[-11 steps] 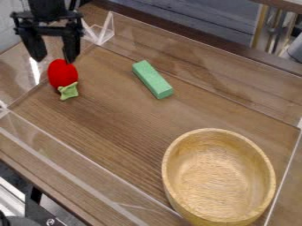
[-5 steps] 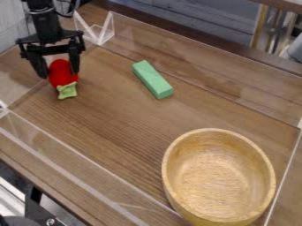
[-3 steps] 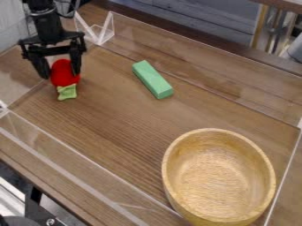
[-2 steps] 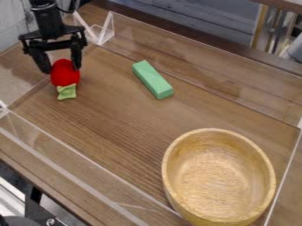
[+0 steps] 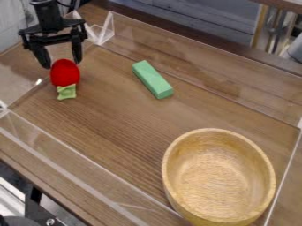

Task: Move the red fruit to the right

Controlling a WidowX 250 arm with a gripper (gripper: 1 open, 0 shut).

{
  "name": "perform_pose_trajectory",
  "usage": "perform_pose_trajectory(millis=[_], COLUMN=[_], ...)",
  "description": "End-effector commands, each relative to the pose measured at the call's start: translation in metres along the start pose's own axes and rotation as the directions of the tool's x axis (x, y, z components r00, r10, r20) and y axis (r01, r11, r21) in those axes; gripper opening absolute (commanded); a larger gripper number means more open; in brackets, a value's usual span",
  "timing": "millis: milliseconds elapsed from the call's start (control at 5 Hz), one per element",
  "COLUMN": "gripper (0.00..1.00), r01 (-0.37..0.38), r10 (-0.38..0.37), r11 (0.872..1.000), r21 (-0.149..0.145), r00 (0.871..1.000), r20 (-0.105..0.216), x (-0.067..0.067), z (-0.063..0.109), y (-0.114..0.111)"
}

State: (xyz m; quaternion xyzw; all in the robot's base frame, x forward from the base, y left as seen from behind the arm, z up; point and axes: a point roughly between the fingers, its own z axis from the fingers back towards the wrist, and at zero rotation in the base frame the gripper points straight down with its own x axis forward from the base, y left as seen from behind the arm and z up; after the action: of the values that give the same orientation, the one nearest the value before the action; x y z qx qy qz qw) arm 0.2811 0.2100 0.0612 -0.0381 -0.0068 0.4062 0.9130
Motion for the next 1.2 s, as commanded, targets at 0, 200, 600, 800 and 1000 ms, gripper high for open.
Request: perform_pose_trajectory(millis=[0, 200, 600, 800, 1000], gripper=[1.00, 1.00, 0.00, 0.00, 0.00], r01=[-0.060, -0.012, 0.017, 0.073, 0.137], r10=[0.060, 0.013, -0.016, -0.070, -0.134], r11=[0.998, 1.000, 0.999, 0.997, 0.989], r21=[-0.007, -0.014, -0.027, -0.039, -0.046], r00=[0.997, 0.999, 0.998, 0.996, 0.989], r20=[0.052, 0.052, 0.060, 0.062, 0.066], x=[0.001, 0.000, -0.020, -0.035, -0.047], z=[0.014, -0.001, 0.016, 0.019, 0.036], y=[-0.001, 0.003, -0.018, -0.039, -0.065])
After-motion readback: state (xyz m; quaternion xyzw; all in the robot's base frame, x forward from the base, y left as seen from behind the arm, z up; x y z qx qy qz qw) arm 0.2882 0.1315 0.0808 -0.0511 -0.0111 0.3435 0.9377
